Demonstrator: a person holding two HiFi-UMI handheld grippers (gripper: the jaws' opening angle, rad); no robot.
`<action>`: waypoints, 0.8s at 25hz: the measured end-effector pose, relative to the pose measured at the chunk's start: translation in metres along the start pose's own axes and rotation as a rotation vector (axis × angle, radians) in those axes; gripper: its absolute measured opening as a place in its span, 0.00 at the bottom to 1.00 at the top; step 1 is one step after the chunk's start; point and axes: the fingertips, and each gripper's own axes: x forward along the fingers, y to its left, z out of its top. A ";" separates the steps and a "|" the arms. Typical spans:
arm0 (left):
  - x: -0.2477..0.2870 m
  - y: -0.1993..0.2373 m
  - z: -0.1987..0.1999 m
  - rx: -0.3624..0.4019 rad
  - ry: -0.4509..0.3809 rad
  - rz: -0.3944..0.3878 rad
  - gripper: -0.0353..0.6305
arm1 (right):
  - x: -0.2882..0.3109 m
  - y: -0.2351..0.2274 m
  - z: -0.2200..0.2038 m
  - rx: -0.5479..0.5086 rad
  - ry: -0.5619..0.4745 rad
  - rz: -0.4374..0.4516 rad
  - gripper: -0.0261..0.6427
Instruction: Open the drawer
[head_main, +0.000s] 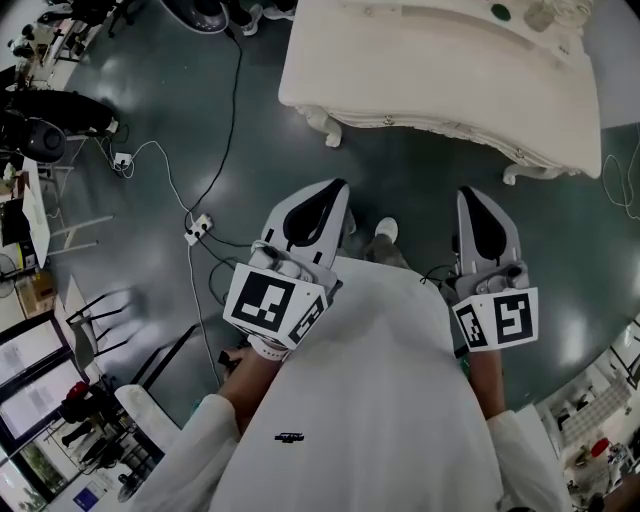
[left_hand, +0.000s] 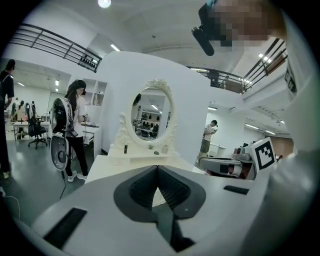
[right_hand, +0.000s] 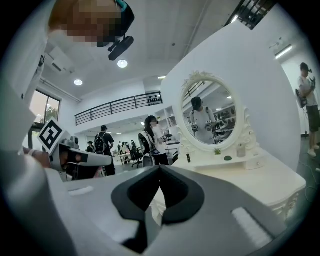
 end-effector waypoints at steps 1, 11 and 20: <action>0.001 -0.001 -0.001 -0.001 0.005 -0.002 0.07 | -0.001 -0.001 -0.003 0.003 0.004 -0.002 0.06; 0.007 -0.014 -0.011 0.000 0.027 -0.045 0.07 | -0.008 -0.003 -0.006 0.017 -0.044 0.000 0.06; 0.014 -0.009 -0.017 -0.011 0.041 -0.052 0.07 | 0.007 0.000 -0.021 -0.002 0.006 0.012 0.15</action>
